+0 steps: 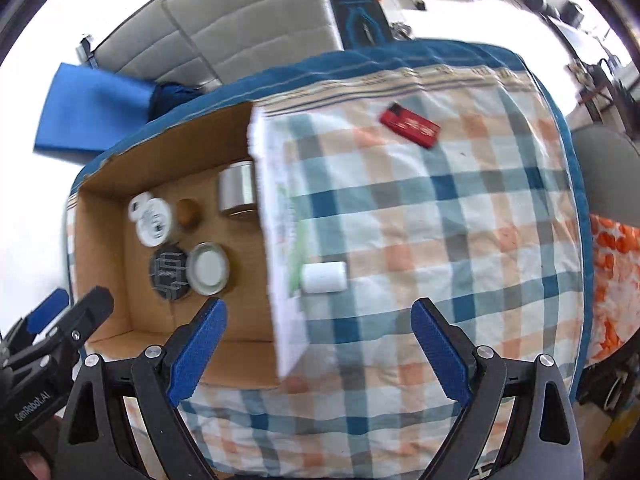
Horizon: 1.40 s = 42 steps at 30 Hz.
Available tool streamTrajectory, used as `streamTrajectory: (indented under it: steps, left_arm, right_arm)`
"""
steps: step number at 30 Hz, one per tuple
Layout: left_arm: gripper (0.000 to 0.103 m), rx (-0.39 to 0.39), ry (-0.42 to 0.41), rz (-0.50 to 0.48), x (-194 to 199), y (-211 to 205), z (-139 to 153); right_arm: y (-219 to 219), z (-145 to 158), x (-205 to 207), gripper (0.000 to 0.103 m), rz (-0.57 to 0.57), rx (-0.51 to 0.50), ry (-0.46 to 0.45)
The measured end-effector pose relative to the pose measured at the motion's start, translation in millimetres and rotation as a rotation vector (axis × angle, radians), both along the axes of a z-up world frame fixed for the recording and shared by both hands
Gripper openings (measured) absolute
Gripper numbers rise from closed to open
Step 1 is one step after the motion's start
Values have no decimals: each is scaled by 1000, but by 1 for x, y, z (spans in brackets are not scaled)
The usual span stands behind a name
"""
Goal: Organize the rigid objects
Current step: 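Withdraw both open tools from the box toward the cloth, then grasp the small white bottle with the right tool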
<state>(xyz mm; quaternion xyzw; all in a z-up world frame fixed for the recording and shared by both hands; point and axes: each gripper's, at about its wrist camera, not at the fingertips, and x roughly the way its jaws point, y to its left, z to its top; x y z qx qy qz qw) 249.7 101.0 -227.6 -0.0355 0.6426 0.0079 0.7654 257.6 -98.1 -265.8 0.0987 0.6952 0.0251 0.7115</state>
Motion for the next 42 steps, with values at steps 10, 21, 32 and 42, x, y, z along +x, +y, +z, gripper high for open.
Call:
streamTrajectory:
  steps: [10, 21, 32, 42]
  left_arm:
    - [103, 250, 35, 16, 9, -14, -63]
    - [103, 239, 94, 55, 17, -1, -93]
    - [103, 358, 35, 1, 20, -12, -90]
    - [103, 373, 30, -19, 14, -15, -92]
  right_arm:
    - [-43, -114, 16, 76, -183, 172, 230]
    - [-29, -177, 24, 29, -308, 207, 368]
    - [-49, -157, -2, 50, -199, 210, 384]
    - [-60, -181, -43, 57, -335, 318, 479]
